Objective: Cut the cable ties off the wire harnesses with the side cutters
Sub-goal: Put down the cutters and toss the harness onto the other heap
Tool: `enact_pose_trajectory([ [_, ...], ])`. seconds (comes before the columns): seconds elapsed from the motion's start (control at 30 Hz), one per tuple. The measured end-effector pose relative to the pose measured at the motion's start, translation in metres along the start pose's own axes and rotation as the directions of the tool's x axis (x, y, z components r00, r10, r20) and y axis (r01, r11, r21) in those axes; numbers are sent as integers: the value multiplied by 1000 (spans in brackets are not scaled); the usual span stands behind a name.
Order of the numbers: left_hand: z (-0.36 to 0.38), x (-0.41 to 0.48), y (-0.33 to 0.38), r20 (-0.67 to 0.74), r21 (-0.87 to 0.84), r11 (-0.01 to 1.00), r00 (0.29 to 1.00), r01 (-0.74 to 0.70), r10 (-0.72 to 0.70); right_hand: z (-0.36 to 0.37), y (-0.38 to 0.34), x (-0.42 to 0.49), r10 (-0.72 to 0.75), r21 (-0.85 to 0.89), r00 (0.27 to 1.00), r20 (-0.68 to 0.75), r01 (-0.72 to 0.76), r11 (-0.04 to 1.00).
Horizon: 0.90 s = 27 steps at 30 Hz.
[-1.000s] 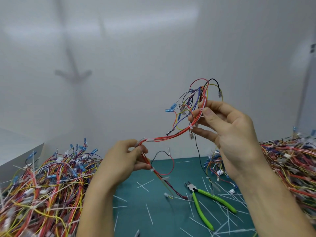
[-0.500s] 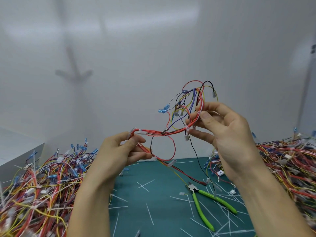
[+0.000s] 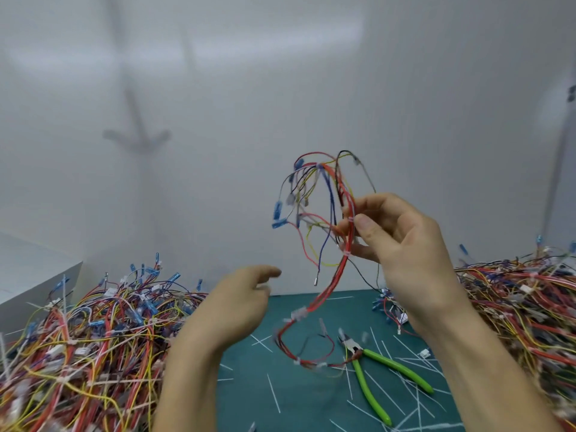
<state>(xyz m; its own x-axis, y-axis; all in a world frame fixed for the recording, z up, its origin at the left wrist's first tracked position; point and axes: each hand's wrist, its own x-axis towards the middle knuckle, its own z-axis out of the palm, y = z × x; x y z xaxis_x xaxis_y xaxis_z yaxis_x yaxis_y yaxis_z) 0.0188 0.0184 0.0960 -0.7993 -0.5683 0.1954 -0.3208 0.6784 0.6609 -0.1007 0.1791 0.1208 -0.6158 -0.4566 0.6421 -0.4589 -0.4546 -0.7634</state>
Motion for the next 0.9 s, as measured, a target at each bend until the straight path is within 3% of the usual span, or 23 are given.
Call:
enact_pose_trajectory([
  [0.07, -2, -1, 11, -119, -246, 967, 992, -74, 45, 3, 1, -1, 6, -41, 998, 64, -3, 999],
  [0.2, -6, -5, 25, -145, -724, 677, 989, -132, 38, 3, 2, -1, 68, -149, 977, 202, -38, 988],
  [0.27, -10, -5, 24, -172, -833, 521, 983, -183, 69, 3, 4, -2, 143, -262, 956, 255, -74, 962],
  [0.37, -13, -7, 25, -243, -859, 433, 962, -272, 123, 5, 8, -4, 214, -452, 950, 227, -91, 887],
  [0.43, -13, -9, 29, -316, -833, 442, 942, -333, 115, 9, 7, -5, 181, -508, 968, 175, -69, 859],
  [0.53, -10, -9, 32, -373, -807, 474, 926, -351, 51, 13, -1, -8, 143, -443, 976, 165, -56, 895],
  [0.63, -7, -9, 34, -383, -828, 436, 924, -352, 18, 12, -6, -8, 232, -297, 948, 219, -161, 941],
  [0.77, -6, -7, 37, -400, -809, 456, 916, -370, 34, 10, -8, -7, 287, -189, 924, 251, -244, 951],
  [0.83, -6, -7, 36, -376, -773, 531, 925, -347, 56, 9, -6, -6, 261, -122, 948, 180, -242, 963],
  [0.9, -6, -7, 29, -312, -672, 677, 944, -301, 110, 10, -4, -5, 241, -34, 967, 77, -239, 970],
])
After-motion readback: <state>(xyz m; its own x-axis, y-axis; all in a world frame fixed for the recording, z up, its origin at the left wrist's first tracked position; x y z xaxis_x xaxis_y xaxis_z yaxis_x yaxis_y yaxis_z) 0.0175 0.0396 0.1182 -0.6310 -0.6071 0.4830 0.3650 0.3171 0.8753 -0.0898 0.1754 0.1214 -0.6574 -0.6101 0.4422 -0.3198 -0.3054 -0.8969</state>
